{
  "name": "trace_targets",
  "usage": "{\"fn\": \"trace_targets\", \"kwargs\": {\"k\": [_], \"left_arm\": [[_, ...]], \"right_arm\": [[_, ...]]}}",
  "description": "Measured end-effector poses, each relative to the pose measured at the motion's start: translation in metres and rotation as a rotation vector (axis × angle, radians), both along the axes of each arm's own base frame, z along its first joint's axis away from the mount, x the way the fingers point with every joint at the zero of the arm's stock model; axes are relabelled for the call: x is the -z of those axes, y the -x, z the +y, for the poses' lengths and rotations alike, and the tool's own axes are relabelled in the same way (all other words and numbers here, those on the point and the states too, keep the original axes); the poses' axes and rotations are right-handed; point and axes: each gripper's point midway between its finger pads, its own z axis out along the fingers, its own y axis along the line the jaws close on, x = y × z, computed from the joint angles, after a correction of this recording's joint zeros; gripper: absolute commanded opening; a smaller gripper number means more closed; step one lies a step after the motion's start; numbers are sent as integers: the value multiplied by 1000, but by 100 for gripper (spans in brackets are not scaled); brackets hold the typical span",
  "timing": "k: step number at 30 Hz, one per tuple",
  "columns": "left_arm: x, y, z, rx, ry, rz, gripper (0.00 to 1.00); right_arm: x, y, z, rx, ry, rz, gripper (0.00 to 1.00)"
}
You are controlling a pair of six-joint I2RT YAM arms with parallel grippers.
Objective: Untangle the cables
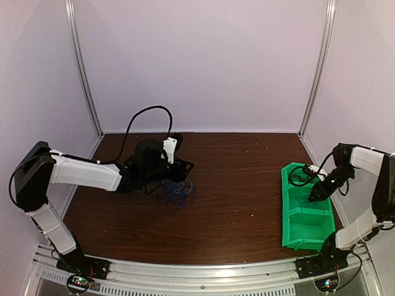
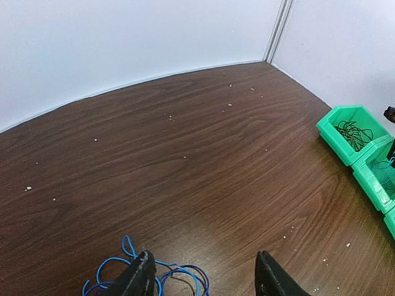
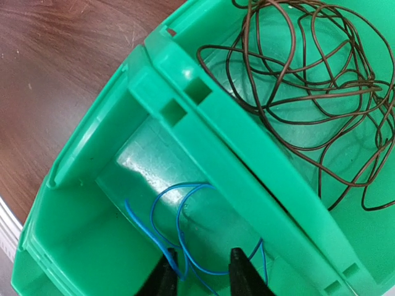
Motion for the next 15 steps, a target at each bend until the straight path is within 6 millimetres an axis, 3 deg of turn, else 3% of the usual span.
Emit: {"fn": "trace_targets", "kwargs": {"k": [3,5,8,11,13,15], "left_arm": [[0,-9,11,-32,-26,20,62],[-3,-15,26,-61,-38,33,64],[-14,-24,48,-104,-38,33,66],[-27,-34,70,-141,-16,21,66],[-25,-42,80,-147,-3,42,66],[-15,-47,85,-129,2,98,66]], "right_arm": [[-11,-2,-1,1,4,-7,41],[-31,-9,-2,-1,11,-48,46],[-76,-27,-4,0,26,-160,51],[-135,-52,-1,-10,29,-334,51],[-164,-65,10,-25,9,-422,51],[-178,-73,30,-69,-28,-466,50]]}}
